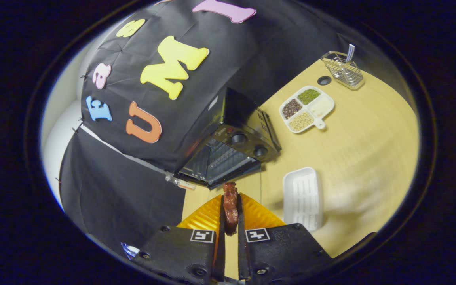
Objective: Open the toaster oven, put the food inside, and close the toaster oven door.
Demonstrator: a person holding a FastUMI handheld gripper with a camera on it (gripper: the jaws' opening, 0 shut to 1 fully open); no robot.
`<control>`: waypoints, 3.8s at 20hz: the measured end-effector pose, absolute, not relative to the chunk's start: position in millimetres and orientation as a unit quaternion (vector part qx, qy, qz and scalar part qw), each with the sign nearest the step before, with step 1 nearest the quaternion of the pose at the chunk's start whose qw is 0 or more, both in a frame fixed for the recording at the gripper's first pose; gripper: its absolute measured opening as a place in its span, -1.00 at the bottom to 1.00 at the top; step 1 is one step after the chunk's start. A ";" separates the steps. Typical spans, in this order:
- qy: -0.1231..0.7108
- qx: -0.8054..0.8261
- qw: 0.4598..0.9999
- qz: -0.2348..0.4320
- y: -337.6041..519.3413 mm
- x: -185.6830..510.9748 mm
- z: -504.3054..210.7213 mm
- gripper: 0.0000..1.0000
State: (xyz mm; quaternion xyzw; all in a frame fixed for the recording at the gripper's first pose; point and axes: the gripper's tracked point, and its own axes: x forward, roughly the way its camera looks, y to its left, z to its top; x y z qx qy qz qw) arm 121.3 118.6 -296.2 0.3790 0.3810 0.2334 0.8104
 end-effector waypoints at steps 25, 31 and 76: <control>0.251 0.355 0.900 0.020 294.3 286.0 -395.6 -0.32; 0.252 0.132 0.957 0.053 283.5 276.3 -389.6 0.41; 0.372 -0.016 0.921 0.115 229.0 35.1 -465.5 0.96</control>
